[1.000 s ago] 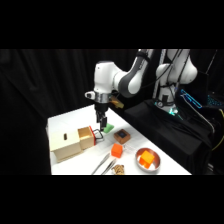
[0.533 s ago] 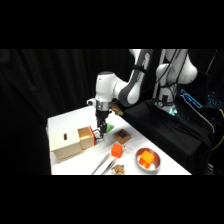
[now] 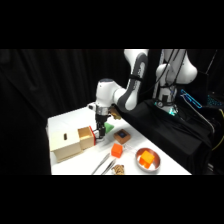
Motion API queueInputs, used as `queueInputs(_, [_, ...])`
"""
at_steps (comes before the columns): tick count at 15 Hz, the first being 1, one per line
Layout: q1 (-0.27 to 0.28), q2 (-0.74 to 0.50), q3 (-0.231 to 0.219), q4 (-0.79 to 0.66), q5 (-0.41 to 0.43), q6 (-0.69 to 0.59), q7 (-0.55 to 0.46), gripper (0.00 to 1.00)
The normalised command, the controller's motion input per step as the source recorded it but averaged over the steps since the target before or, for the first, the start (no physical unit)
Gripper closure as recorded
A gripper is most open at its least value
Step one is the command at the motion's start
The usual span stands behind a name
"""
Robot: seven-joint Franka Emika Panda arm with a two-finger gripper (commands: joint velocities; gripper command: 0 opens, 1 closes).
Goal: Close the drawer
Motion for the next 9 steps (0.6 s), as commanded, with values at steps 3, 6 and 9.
queueInputs(3, [-0.036, 0.16, 0.031, 0.12, 0.054, 0.18, -0.03, 0.00])
queueInputs(6, [-0.068, 0.20, 0.057, 0.17, 0.065, 0.17, -0.05, 0.00])
queueInputs(9, [-0.106, 0.22, 0.095, 0.20, 0.081, 0.16, -0.07, 0.00])
